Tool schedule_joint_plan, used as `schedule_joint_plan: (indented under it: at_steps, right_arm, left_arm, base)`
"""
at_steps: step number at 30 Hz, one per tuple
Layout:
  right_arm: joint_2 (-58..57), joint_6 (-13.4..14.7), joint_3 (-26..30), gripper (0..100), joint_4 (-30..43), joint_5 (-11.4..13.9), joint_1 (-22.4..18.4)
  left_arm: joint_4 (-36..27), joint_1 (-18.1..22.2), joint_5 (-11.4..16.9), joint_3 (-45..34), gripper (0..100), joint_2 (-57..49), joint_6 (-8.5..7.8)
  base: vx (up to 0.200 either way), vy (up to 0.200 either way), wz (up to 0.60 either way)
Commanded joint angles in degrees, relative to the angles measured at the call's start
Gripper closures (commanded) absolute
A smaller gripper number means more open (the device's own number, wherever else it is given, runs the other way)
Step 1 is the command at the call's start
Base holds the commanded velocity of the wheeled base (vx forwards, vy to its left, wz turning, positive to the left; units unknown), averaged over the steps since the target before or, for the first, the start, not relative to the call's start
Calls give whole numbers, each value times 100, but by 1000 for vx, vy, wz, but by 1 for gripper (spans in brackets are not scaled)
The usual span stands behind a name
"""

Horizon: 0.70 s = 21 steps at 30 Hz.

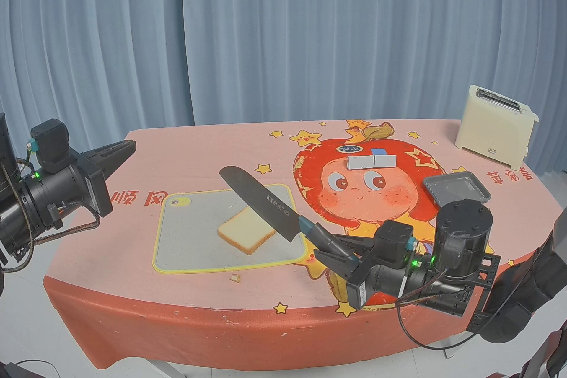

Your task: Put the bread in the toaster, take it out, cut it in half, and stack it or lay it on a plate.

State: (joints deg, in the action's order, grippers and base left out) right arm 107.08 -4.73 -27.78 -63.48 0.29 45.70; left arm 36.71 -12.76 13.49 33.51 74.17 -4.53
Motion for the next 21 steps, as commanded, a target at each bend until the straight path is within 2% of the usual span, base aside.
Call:
schedule_joint_plan:
  at_steps: [1,3,4,8,14,18,21]
  right_arm:
    - [111,7,-43,100,2,6,-97]
    - [129,7,-43,100,2,6,-97]
    - [173,7,-69,100,-7,6,-88]
    - [181,25,-96,100,-7,6,-26]
    - [181,25,-316,100,46,6,-97]
    - [190,16,-773,100,538,6,-237]
    - [155,25,-913,100,811,15,-264]
  left_arm:
    - [21,-7,4,41,100,45,93]
    - [21,-7,4,33,100,36,137]
    - [21,-7,4,68,100,45,295]
    - [12,-7,13,367,100,80,339]
    - [30,-262,13,375,100,282,313]
    - [82,-323,4,639,100,564,269]
    - [425,-314,-14,665,100,713,269]
  base:
    - [0,0,0]
    - [0,0,0]
    - [0,0,0]
    - [0,0,0]
    - [0,0,0]
    - [0,0,0]
    - [0,0,0]
